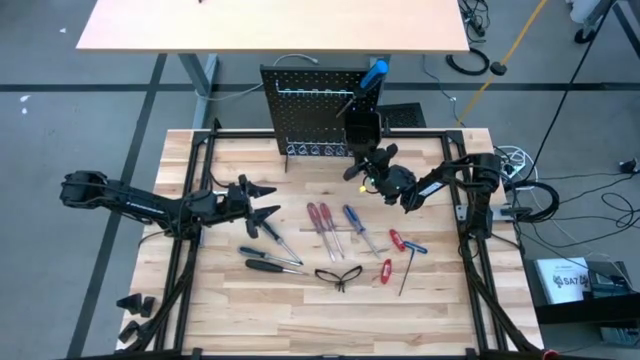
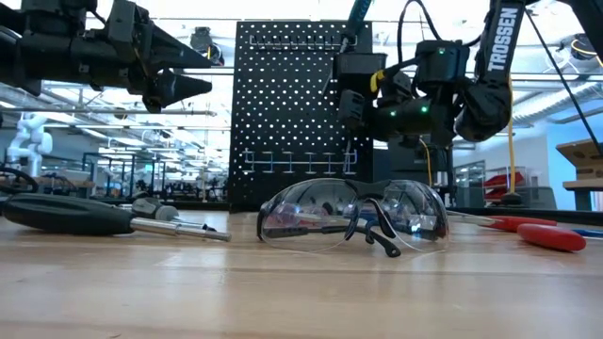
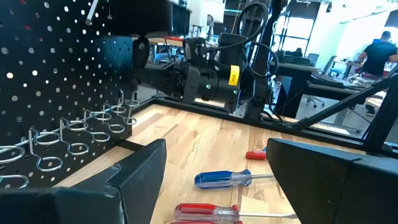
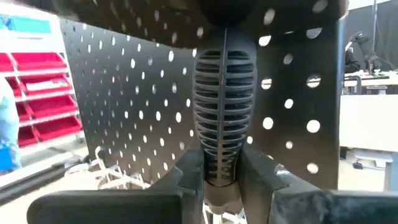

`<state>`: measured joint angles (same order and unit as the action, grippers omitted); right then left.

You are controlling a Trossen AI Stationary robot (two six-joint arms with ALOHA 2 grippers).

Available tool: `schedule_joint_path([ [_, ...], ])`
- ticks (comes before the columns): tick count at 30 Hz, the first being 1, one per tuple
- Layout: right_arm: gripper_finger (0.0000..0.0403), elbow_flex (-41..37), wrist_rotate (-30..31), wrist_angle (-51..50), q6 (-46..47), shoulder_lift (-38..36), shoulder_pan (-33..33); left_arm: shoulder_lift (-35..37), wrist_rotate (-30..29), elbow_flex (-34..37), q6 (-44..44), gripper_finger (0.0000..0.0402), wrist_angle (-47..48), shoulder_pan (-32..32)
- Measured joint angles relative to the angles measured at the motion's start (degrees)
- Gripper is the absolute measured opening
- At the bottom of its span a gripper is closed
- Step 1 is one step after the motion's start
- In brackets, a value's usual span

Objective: Hang tools onto peg board
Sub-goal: Hang the black screwdriver onto the peg board

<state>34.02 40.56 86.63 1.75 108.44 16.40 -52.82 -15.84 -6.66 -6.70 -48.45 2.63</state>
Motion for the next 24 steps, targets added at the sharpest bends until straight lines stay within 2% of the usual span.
schedule_joint_path([
  [8,0.0057,0.0,-0.4,-0.6,-2.5,-0.1,-0.1,0.0,-0.5,0.0,0.0,0.0286,0.2,0.0],
  [16,0.0057,-0.1,2.2,-1.8,-7.1,-1.5,-0.9,0.0,-0.9,0.0,0.1,0.0286,1.2,0.0],
  [24,0.0057,0.0,2.8,-7.8,-3.8,-1.6,-1.5,0.0,-1.0,0.0,0.1,0.0286,1.1,0.0],
])
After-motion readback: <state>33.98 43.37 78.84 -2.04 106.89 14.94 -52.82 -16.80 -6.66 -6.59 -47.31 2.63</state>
